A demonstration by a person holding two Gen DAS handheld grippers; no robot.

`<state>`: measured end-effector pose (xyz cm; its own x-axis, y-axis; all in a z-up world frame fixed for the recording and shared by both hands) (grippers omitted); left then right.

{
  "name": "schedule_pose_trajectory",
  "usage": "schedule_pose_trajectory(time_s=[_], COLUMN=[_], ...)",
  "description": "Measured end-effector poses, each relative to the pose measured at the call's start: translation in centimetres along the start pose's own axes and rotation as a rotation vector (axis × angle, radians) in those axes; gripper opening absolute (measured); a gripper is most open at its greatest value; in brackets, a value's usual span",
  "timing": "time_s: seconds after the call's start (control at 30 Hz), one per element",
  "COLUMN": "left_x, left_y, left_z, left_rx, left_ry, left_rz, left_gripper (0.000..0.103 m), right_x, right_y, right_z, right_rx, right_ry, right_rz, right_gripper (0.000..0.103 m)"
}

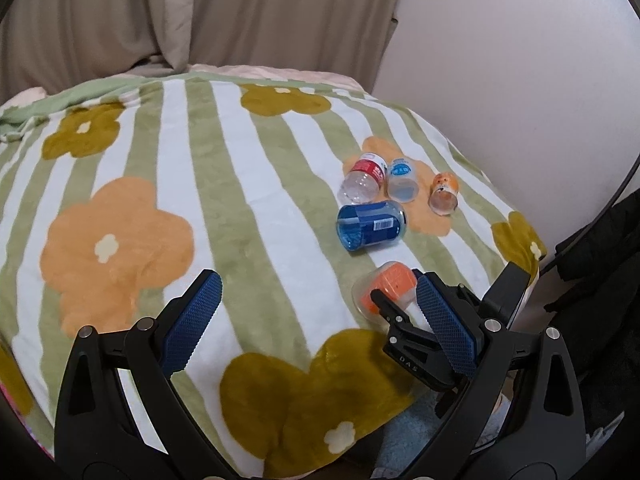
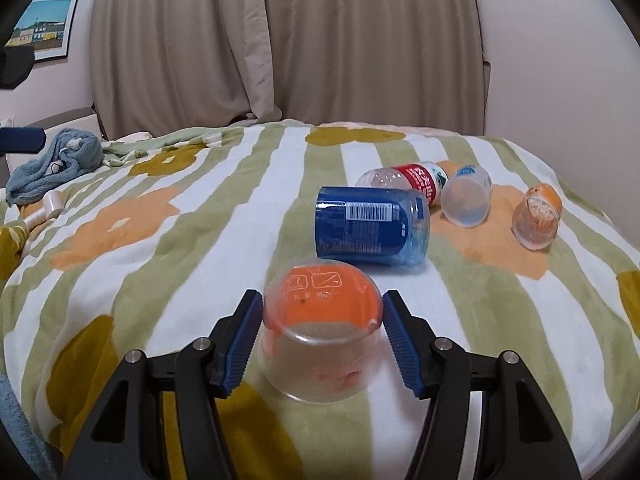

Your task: Flip cup upside down

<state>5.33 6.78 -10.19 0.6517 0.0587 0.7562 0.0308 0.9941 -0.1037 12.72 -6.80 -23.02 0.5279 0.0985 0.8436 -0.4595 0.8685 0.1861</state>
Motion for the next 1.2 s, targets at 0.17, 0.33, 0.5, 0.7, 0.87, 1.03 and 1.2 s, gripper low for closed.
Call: schedule_pose_trajectory(time_s=[0.17,0.33,0.5,0.7,0.87,1.03,1.2], left_x=[-0.2,-0.3,-0.5,-0.6,0.3,3.3,6.5], left_y=[-0.1,0.1,0.5,0.6,0.1,-1.5,-4.2], left_z=[0.2,1.0,1.7,2.4,3.5,6.1,8.3], left_rx=[-0.002,0.025,0.037,0.061,0.065,0.107,0.134], left_ry=[-0.01,-0.031,-0.046,-0.071,-0.15,-0.322,-0.462], left_rz=[0.007,0.008,0.02,0.009,-0.012,-0.091,-0.198], left_gripper=[0.098,0.098,0.098,0.098,0.098,0.098,0.103], right_x=[0.2,0.3,0.8,1.8,4.2,9.4,13.5], right_y=[0.2,0.9,1.2,0.6,0.7,0.7,0.1], right_z=[-0.1,-0.1,0.4,1.9,6.1,12.8,18.9], right_rx=[-0.005,0.012,-0.001,0.053,0.015,-0.116,-0.258], right_ry=[0.032,0.058,0.068,0.059,-0.035,-0.178,-0.32], right_rz=[0.001,0.004,0.002,-0.074,-0.032,0.007,0.002], right_gripper=[0.058,0.1,0.102,0.102,0.102,0.102,0.102])
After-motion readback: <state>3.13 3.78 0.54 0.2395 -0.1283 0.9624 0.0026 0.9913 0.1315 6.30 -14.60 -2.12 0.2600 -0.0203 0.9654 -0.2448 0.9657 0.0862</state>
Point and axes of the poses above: each gripper's, at about its wrist camera, not at the fingertips, and z roughly against the way its jaws point, y to its left, x to its top, the point moved 3 cm from there along -z, roughly the way its jaws point, and after that the axes turned 10 degrees about -z, right-handed, at the moved point
